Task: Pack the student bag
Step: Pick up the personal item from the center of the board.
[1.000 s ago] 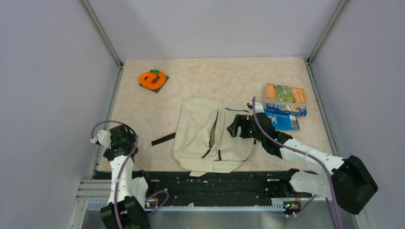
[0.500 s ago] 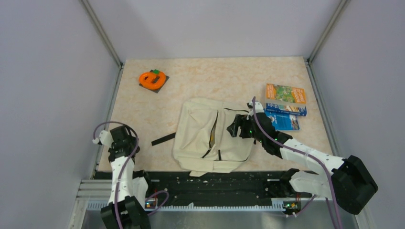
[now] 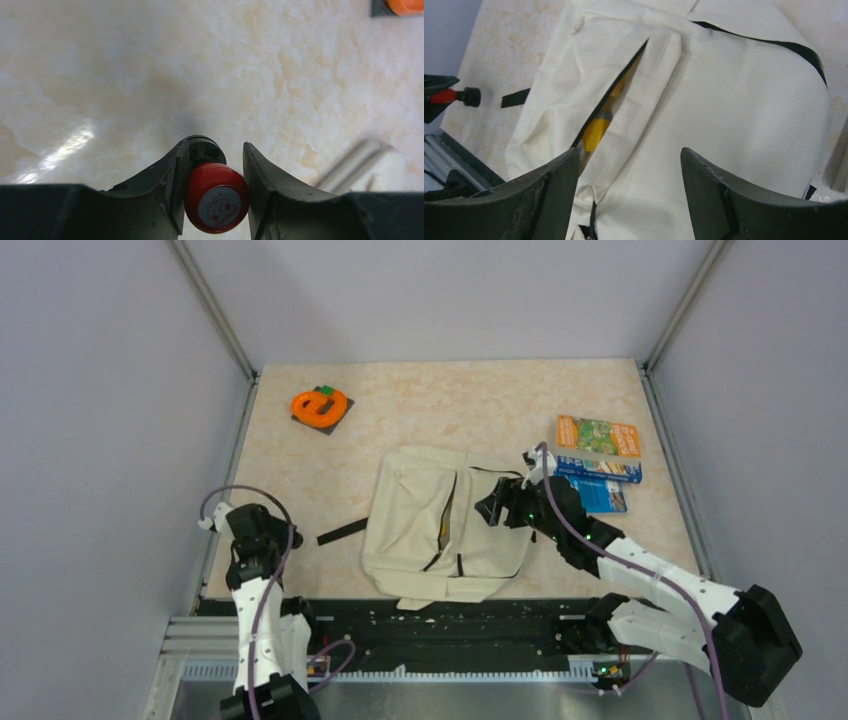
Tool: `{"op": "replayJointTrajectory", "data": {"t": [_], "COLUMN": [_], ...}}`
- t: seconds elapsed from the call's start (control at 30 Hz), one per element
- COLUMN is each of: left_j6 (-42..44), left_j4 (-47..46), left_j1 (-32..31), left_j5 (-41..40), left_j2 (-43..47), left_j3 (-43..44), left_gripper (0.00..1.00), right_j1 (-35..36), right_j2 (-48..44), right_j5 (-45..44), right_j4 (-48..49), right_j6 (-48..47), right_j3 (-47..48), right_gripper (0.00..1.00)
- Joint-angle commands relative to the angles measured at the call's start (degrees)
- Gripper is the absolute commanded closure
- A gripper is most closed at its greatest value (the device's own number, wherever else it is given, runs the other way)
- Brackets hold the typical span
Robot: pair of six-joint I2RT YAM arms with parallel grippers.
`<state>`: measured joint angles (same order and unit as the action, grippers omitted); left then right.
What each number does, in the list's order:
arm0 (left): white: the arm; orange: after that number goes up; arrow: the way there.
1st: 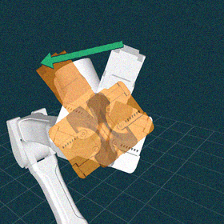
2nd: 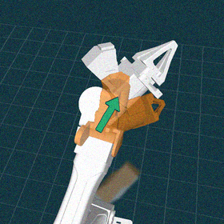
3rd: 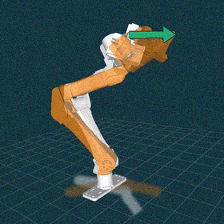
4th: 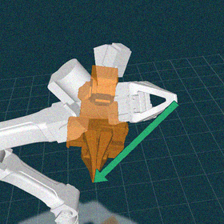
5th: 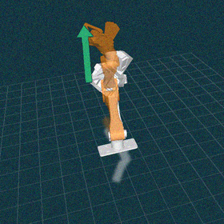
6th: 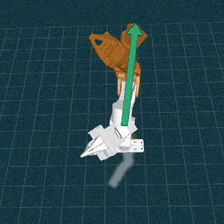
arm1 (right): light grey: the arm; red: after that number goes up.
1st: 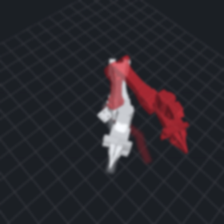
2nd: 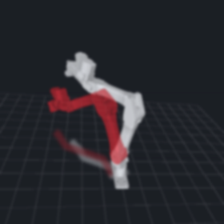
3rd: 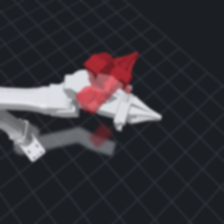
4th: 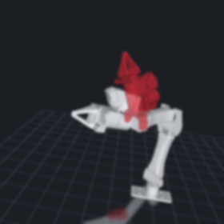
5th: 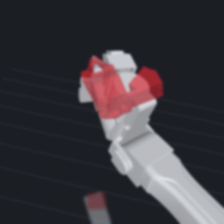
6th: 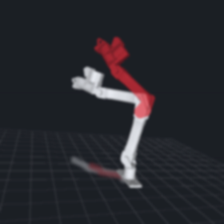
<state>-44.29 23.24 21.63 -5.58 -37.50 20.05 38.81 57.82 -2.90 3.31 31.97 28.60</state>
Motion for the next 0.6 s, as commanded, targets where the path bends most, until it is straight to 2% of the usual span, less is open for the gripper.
{"op": "replayJointTrajectory", "data": {"t": [0.0, 0.17, 0.23, 0.3, 0.43, 0.57], "left_j6": [7.51, 12.79, 12.65, 12.48, 12.16, 11.21], "left_j4": [-3.56, -0.37, -0.46, -0.48, -0.79, -3.01], "left_j1": [0.11, -1.14, -3.85, -9.87, -28.64, -38.82], "left_j5": [17.84, 32.21, 37.81, 39.53, 35.79, 36.98], "left_j2": [1.69, 0.52, -0.76, -2.82, -8.97, -14.43], "left_j3": [5.09, 10.73, 12.68, 15.12, 20.53, 23.12], "left_gripper": [0.79, 0.79, 0.79, 0.79, 0.78, 0.78], "right_j1": [-0.50, -0.41, 0.20, 1.78, 7.58, 11.68], "right_j2": [-5.19, -7.58, -7.29, -6.70, -4.85, -5.22], "right_j5": [6.72, 19.36, 24.55, 27.26, 27.41, 26.10], "right_j4": [-0.08, -2.26, -1.84, -0.98, 2.73, 7.87], "right_j6": [-3.73, -10.48, -11.84, -13.08, -15.94, -19.67], "right_j3": [3.76, 7.80, 8.13, 7.94, 6.80, 4.72], "right_gripper": [0.28, 0.27, 0.27, 0.27, 0.27, 0.27]}}
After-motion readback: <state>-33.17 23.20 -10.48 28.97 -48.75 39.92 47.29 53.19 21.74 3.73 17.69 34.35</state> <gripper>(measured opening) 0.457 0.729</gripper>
